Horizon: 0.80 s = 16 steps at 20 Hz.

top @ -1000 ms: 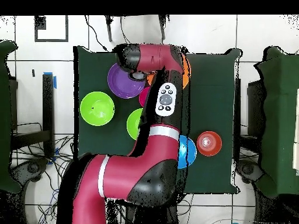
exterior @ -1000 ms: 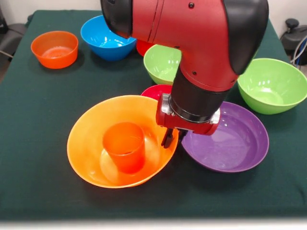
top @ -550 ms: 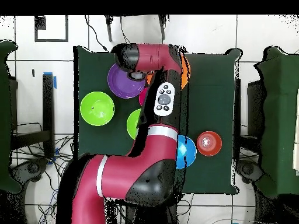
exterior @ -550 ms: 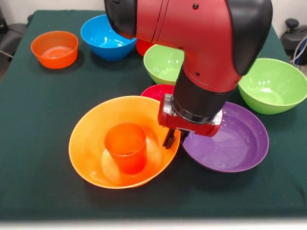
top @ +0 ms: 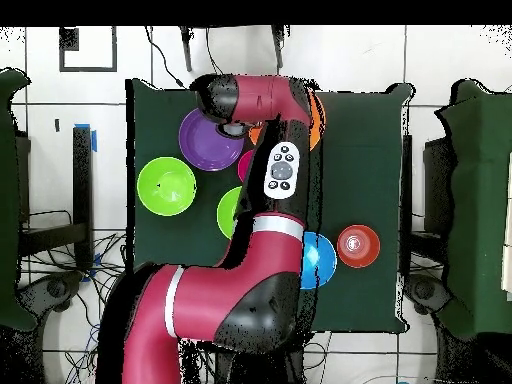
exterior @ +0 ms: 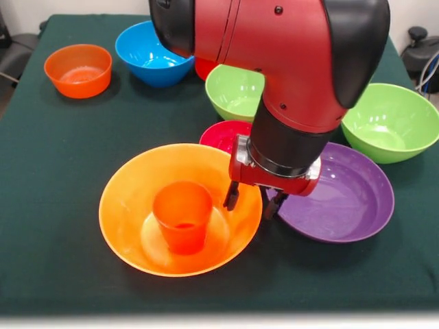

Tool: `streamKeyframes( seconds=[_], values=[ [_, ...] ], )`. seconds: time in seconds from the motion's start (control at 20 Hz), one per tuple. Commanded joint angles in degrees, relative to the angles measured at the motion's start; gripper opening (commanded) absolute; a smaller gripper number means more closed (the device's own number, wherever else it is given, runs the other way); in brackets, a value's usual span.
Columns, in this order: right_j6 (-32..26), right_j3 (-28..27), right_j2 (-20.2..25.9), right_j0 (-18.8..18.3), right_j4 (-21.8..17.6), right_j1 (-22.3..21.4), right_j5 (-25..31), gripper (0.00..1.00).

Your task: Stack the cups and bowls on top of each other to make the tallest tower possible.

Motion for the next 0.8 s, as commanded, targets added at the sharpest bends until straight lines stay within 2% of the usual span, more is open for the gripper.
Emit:
streamKeyframes(
  seconds=[0.05,0.35,0.55,0.8],
  values=[
    [9.48,0.77,3.6,1.52,1.41,1.71,3.45,1.0],
    [8.84,0.22,3.37,1.19,2.13,2.04,3.81,1.0],
    [6.8,1.92,3.26,-0.13,2.54,-0.19,4.1,1.0],
    [0.12,14.03,3.33,-3.81,2.55,-11.36,2.14,1.0]
  ],
)
